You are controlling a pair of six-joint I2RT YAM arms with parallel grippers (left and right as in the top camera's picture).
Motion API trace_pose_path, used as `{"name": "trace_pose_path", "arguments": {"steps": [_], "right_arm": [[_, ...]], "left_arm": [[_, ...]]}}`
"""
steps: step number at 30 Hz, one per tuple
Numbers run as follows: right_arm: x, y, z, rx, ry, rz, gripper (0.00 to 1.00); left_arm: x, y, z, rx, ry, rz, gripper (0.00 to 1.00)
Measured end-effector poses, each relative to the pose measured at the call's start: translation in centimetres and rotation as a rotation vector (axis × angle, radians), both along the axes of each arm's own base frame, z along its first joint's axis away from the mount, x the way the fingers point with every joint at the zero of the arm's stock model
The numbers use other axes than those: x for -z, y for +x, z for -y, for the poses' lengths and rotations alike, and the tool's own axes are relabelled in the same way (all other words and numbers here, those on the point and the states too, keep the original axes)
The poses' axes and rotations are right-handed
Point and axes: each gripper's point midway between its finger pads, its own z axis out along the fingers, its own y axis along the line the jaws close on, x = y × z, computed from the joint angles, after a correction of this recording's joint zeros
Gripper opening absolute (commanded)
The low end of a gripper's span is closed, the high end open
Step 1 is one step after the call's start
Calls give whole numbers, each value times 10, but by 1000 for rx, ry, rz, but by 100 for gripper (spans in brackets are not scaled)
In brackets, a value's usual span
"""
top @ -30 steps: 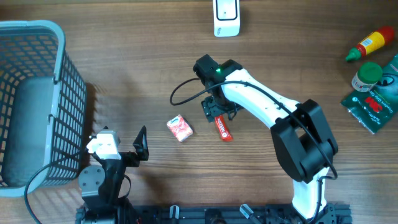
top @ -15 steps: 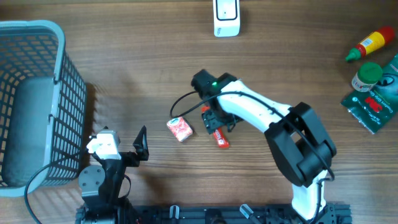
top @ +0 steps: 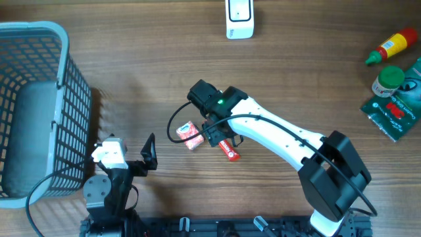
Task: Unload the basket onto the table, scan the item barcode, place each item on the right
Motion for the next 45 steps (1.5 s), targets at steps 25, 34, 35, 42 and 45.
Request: {"name": "trace_pose_path", "arguments": {"steps": [25, 34, 35, 42, 45], "right_arm": [[51, -29, -14, -125, -56, 20, 70], [60, -32, -8, -153, -99, -13, 37], [60, -35, -7, -157, -99, -32, 36], [64, -50, -12, -182, 0, -180, 15], [63, -46, -8, -147, 44, -224, 4]], "left_arm": [[0, 0, 0, 0, 0, 0, 100], [0, 0, 0, 0, 0, 0, 100], [0, 0, 0, 0, 0, 0, 100], [0, 0, 0, 0, 0, 0, 100], [0, 0, 0, 0, 0, 0, 100]]}}
